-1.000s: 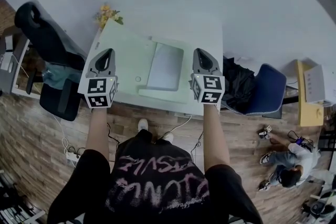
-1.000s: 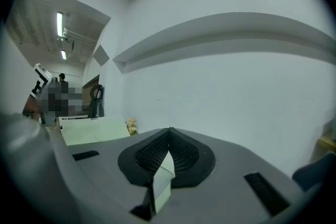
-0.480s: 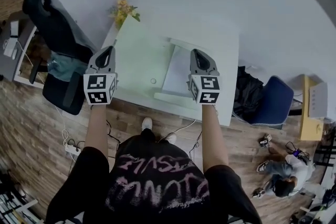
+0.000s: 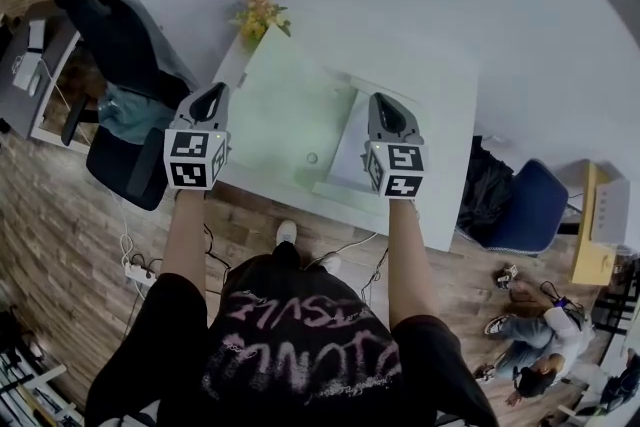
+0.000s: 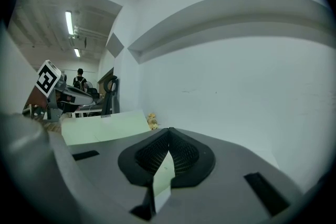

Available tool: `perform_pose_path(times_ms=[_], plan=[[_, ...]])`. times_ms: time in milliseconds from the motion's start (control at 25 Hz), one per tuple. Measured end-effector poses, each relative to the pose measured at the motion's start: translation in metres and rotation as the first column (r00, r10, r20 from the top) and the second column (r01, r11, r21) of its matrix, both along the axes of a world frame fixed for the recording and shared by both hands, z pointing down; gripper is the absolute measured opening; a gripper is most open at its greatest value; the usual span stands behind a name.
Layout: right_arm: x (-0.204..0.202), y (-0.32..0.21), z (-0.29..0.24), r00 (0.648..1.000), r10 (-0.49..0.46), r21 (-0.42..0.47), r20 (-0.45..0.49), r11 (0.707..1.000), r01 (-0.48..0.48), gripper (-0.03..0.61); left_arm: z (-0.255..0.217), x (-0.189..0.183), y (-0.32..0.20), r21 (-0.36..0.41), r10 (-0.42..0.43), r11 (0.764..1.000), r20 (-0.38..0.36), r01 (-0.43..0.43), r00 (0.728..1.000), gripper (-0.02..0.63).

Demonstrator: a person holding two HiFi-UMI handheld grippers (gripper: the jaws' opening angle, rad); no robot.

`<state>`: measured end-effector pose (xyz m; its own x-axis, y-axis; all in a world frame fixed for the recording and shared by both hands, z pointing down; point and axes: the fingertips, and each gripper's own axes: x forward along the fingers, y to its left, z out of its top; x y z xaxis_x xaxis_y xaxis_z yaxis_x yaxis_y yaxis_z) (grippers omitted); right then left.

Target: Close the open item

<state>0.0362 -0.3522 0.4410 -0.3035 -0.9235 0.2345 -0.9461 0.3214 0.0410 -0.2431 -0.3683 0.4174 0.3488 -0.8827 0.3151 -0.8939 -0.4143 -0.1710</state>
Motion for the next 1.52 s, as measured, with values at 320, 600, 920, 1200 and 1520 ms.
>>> perform_pose_path(times_ms=[320, 600, 920, 1200, 1520], plan=[[0.0, -0.012, 0.01, 1.0, 0.024, -0.022, -0.003, 0.999, -0.024, 0.011, 0.018, 0.007, -0.025, -0.119, 0.075, 0.99, 0.002, -0.074, 0.997, 0.101], [0.001, -0.018, 0.019, 0.999, 0.037, -0.039, -0.009, 0.999, -0.038, 0.011, 0.043, 0.011, -0.035, -0.276, 0.126, 0.951, -0.063, -0.139, 0.99, 0.133], [0.007, -0.02, 0.023, 0.998, 0.062, -0.041, -0.016, 0.997, -0.063, 0.011, 0.063, 0.014, -0.041, -0.37, 0.149, 0.914, -0.082, -0.169, 0.985, 0.127], [0.011, -0.019, 0.024, 0.997, 0.073, -0.048, -0.027, 0.996, -0.075, 0.011, 0.072, 0.01, -0.043, -0.404, 0.128, 0.902, -0.087, -0.152, 0.988, 0.106], [0.012, -0.016, 0.025, 0.997, 0.074, -0.05, -0.033, 0.996, -0.076, 0.01, 0.064, 0.012, -0.043, -0.391, 0.126, 0.906, -0.114, -0.161, 0.985, 0.034]])
